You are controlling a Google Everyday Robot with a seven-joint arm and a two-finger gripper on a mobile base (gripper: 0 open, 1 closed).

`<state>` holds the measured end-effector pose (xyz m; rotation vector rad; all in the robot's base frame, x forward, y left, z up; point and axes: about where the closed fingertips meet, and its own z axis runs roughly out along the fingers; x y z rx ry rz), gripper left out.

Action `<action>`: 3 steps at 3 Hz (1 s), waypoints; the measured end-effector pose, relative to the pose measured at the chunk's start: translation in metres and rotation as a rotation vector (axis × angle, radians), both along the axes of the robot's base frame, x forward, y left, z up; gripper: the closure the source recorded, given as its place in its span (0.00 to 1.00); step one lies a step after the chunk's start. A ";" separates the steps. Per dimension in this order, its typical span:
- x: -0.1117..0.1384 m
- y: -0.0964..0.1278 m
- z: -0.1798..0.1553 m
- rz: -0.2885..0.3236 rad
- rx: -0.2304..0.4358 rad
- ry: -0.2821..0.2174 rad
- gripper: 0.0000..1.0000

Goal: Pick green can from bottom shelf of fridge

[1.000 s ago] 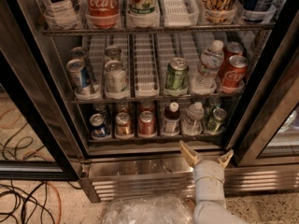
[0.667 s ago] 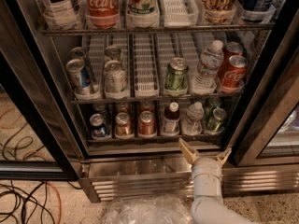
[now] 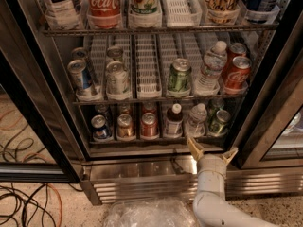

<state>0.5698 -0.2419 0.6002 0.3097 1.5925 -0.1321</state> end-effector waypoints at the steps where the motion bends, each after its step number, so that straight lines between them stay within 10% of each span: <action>1: 0.000 0.000 0.000 0.000 0.000 0.000 0.00; 3: 0.000 0.000 0.000 0.000 0.000 0.000 0.42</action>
Offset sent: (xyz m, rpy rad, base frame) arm 0.0000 0.0000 0.0000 0.0000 0.0000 0.0000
